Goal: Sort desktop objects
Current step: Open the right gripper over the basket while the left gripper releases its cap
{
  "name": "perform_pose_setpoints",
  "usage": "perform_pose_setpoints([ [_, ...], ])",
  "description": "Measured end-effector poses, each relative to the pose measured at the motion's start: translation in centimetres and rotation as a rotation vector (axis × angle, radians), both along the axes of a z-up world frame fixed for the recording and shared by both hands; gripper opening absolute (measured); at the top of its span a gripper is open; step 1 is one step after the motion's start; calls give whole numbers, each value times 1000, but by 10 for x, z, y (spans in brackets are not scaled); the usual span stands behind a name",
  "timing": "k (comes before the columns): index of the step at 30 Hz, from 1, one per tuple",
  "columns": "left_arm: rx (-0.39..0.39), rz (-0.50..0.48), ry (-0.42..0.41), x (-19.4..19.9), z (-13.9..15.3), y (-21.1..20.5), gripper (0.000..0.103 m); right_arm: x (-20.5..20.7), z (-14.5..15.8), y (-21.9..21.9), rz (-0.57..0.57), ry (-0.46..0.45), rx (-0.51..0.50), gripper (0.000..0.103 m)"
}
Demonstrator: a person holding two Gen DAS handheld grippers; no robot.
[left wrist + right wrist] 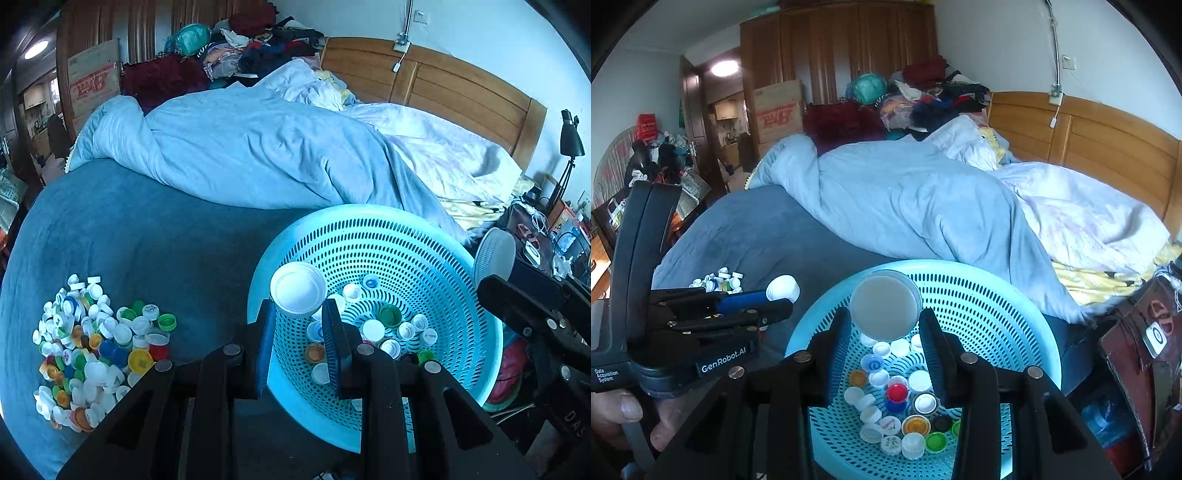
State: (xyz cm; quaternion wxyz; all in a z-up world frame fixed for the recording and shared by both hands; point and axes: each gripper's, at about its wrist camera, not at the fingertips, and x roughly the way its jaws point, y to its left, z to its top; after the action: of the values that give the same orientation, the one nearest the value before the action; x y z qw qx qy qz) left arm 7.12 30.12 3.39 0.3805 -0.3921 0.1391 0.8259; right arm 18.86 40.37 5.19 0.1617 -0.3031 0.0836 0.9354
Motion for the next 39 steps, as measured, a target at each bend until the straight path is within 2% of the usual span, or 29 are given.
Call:
perform_pose_setpoints([
  [23, -29, -33, 0, 5, -9, 21, 22, 0, -22, 10, -14, -40, -35, 43],
  [24, -20, -35, 2, 5, -9, 21, 25, 0, -22, 11, -20, -40, -31, 43],
  [25, -18, -34, 2, 5, -9, 22, 38, -1, -23, 11, -22, -45, -29, 49],
  [26, -9, -39, -4, 4, -9, 21, 48, -1, -23, 12, -21, -43, -27, 60],
  [27, 2, -44, -8, 4, -9, 21, 63, -1, -22, 11, -24, -36, -21, 66],
  [28, 7, -37, 3, 4, -8, 18, 64, 0, -20, 11, -30, -31, -13, 72],
  [33, 14, -10, 1, -6, -9, 4, 64, -2, -18, 7, -17, -9, -20, 72],
  [35, 8, 8, 13, -13, -12, -17, 64, -3, -15, 0, 7, 12, -23, 72],
  [37, 1, 61, 4, -27, -24, -55, 64, -6, -12, -10, 43, 30, -15, 72],
  [39, -17, 161, -20, -45, -46, -108, 64, -12, -13, -23, 85, 32, -4, 72],
])
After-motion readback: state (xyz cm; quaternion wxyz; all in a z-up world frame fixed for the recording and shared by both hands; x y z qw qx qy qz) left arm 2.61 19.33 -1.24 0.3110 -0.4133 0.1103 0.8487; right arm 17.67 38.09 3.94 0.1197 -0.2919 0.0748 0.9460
